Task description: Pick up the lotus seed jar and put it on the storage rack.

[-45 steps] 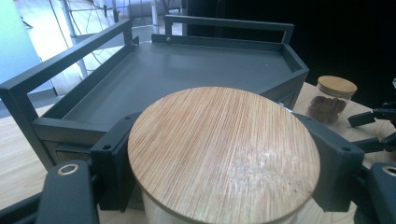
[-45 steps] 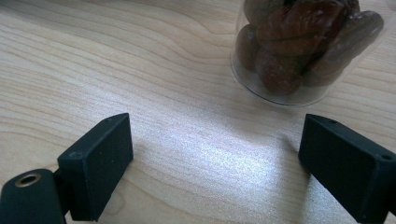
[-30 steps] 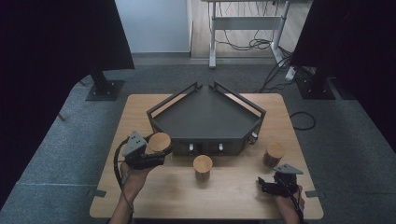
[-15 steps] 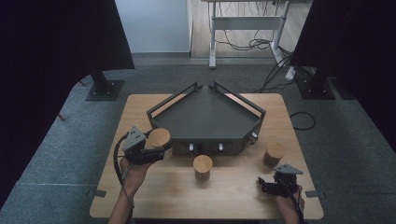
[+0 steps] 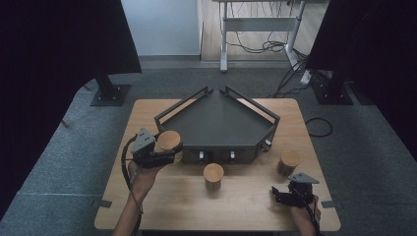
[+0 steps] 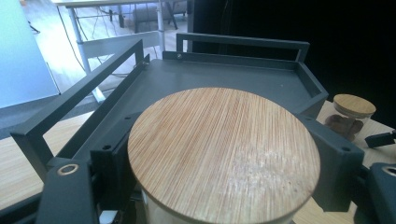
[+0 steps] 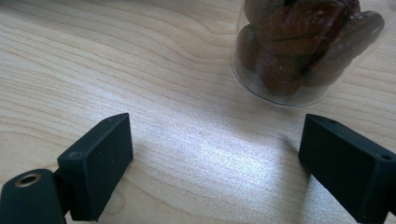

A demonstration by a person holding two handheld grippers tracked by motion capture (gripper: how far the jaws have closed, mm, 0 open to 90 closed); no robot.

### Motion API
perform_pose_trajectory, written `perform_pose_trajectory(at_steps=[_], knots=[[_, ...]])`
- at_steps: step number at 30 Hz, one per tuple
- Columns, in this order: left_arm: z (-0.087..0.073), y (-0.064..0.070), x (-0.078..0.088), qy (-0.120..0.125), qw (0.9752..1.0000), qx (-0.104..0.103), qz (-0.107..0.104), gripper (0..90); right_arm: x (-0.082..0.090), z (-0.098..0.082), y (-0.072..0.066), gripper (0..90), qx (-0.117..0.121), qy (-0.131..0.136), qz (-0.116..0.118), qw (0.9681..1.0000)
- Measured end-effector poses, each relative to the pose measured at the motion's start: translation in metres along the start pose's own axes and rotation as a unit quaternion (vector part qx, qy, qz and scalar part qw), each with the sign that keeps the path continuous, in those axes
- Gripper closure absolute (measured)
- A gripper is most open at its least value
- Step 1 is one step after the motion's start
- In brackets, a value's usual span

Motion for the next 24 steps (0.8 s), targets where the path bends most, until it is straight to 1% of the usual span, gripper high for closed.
perform_pose_trajectory(at_steps=[7,16,24], knots=[[0.002,-0.001,-0.004,0.001,1.0000,0.002,0.003,23.7,0.000,0.000,0.000,9.6,0.001,0.000,0.000,1.0000],[0.008,-0.002,-0.007,0.004,1.0000,0.002,0.006,23.7,0.000,0.000,0.000,9.6,0.002,0.000,0.000,1.0000],[0.013,-0.003,-0.012,0.001,1.0000,0.000,0.007,23.7,0.000,0.000,0.000,9.6,0.001,0.000,0.001,1.0000]])
Point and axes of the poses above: each handheld gripper's, and its own axes: x roughly backward along the jaws, z roughly out of its top, y roughly to its right, the point moved 1 cm from there along -x, roughly forward along the jaws, and after that the axes turned 14 degrees about -y, right-handed, at the moved point
